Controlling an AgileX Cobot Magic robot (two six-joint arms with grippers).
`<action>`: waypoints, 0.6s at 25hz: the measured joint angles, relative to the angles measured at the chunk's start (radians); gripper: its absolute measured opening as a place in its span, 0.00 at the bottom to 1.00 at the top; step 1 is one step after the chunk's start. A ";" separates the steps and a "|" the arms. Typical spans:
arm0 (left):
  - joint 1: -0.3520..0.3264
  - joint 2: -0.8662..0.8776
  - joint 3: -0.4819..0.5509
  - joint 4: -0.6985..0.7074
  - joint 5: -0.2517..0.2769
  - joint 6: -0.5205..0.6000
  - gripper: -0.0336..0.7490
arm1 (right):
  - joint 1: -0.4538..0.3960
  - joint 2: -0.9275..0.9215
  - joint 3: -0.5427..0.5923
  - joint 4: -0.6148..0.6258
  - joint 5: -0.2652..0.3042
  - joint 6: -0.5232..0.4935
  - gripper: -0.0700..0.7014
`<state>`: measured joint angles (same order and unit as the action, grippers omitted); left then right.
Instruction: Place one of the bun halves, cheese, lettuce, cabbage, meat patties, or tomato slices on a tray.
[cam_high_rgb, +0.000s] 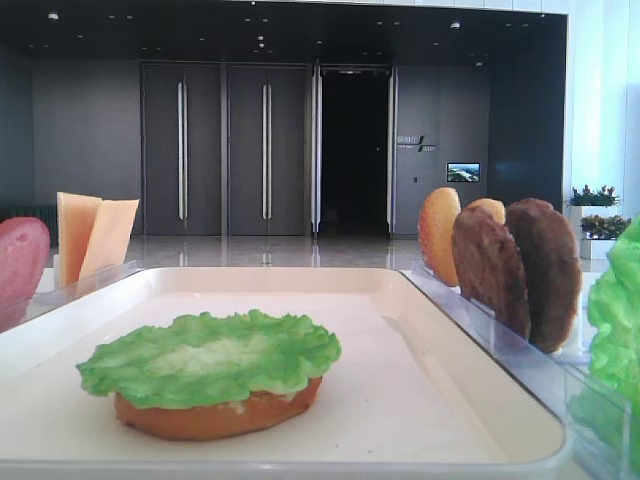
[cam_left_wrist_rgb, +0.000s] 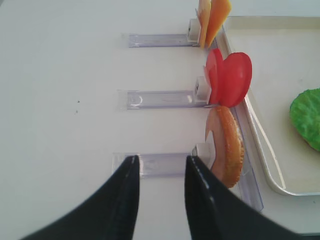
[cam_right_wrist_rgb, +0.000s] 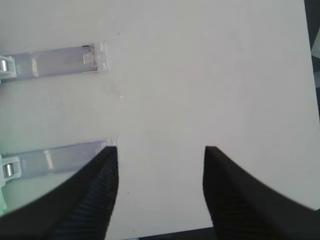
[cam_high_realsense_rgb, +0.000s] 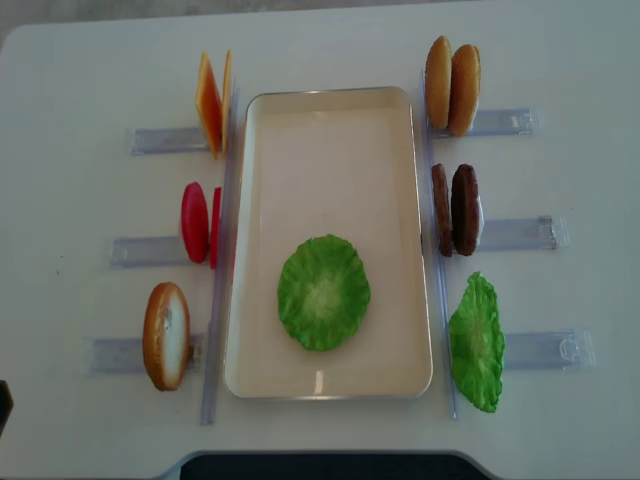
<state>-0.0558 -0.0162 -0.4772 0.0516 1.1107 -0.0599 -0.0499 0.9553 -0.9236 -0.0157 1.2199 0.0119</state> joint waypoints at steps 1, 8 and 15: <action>0.000 0.000 0.000 0.000 0.000 0.000 0.35 | 0.000 -0.053 0.031 0.000 0.000 0.000 0.60; 0.000 0.000 0.000 0.001 0.000 0.000 0.34 | 0.000 -0.461 0.241 0.001 0.004 -0.027 0.60; 0.000 0.000 0.000 0.001 0.000 0.000 0.34 | 0.000 -0.739 0.396 0.001 -0.024 -0.040 0.60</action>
<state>-0.0558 -0.0162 -0.4772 0.0525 1.1107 -0.0599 -0.0499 0.2163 -0.5277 -0.0150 1.1960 -0.0277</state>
